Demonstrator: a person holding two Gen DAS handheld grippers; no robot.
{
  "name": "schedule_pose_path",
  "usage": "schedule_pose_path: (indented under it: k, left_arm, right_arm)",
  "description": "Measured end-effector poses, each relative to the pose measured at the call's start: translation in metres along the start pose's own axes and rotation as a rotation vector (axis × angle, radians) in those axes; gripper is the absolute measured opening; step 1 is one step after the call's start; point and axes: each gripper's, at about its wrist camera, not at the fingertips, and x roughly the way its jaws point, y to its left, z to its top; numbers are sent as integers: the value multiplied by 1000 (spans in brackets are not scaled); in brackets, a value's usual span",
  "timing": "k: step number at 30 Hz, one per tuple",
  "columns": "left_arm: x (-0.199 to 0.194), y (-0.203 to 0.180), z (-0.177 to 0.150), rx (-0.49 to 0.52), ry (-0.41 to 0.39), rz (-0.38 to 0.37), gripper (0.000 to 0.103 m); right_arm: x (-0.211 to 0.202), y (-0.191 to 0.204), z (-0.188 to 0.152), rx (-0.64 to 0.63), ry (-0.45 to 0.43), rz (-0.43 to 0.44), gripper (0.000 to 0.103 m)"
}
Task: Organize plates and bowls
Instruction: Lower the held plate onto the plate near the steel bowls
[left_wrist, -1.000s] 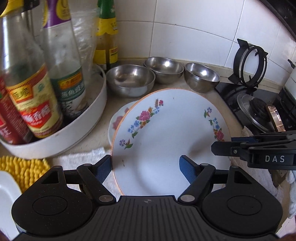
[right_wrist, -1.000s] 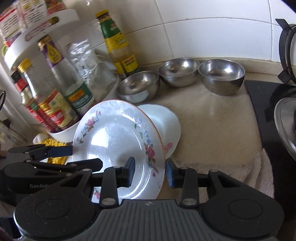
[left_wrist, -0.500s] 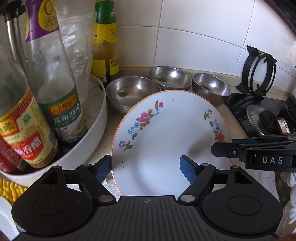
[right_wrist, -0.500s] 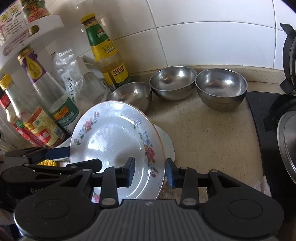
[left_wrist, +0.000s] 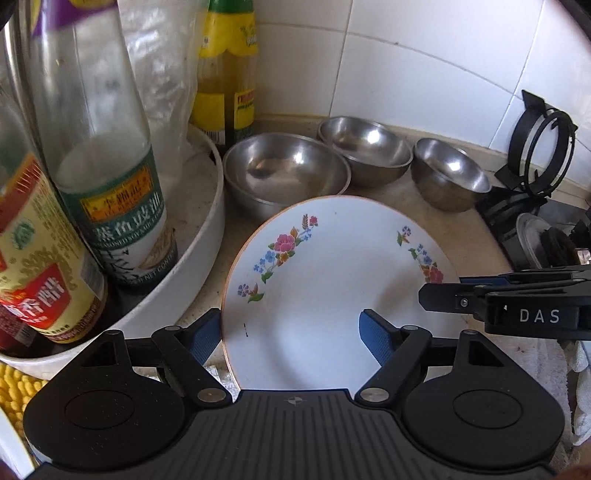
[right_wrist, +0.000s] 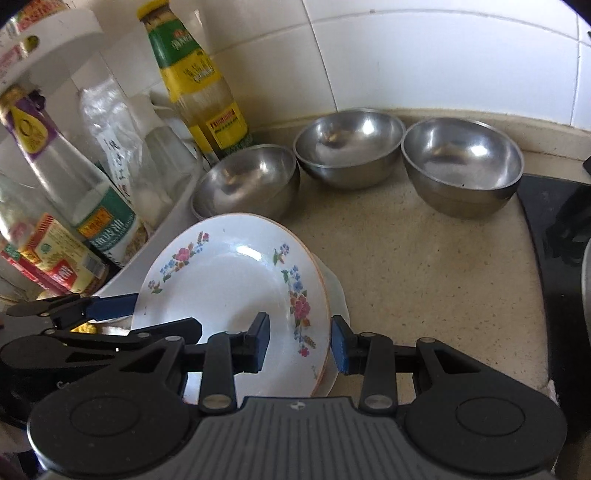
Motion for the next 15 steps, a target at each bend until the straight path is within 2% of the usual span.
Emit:
schedule_pose_path:
  k: [11,15]
  left_arm:
    - [15,3,5,-8,37,5,84]
    - [19,10,4,-32,49,-13,78]
  right_arm:
    - [13,0,5,-33,15,-5,56]
    - [15,-3,7,-38,-7,-6,56]
